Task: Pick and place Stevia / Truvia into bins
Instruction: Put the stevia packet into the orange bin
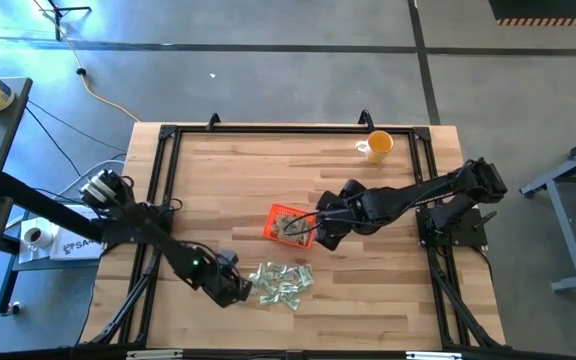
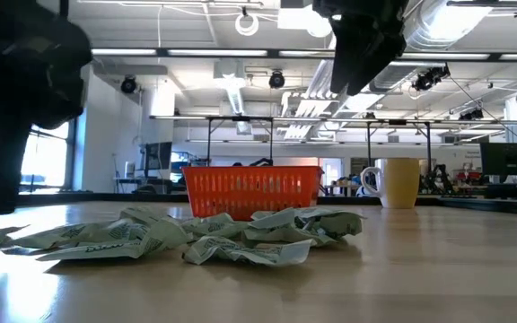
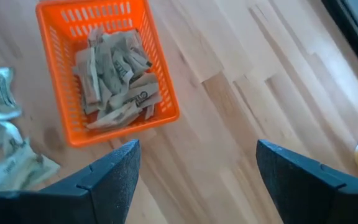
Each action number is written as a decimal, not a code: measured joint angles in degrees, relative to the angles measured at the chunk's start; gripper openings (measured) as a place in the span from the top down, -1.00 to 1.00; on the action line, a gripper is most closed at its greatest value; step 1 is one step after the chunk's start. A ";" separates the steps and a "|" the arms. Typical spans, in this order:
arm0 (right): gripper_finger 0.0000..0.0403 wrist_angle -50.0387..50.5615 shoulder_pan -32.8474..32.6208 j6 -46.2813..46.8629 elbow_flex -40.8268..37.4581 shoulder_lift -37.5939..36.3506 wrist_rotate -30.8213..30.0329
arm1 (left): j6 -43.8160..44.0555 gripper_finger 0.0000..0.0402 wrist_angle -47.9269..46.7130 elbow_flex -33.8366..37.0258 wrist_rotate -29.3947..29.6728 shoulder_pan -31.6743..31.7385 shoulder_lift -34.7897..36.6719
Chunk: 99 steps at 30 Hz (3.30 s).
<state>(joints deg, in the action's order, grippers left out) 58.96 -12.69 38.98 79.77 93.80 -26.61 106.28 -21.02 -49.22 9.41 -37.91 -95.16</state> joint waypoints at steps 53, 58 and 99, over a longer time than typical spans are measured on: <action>-0.53 12.42 -13.49 3.58 -0.04 -7.66 -3.21 | -58.03 0.01 -32.35 -32.80 -5.62 30.97 -7.98; -0.53 2.35 -11.33 -11.66 -0.02 -3.88 6.57 | -57.67 -0.25 -33.74 -32.83 -1.68 25.77 -5.09; 0.25 -25.27 -12.72 -16.20 -0.04 23.74 13.16 | -41.99 -0.05 -44.19 -11.29 7.71 13.86 12.63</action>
<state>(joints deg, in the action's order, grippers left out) 33.69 -25.41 22.78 79.72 117.54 -13.45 64.30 -65.21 -60.51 17.12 -24.05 -82.52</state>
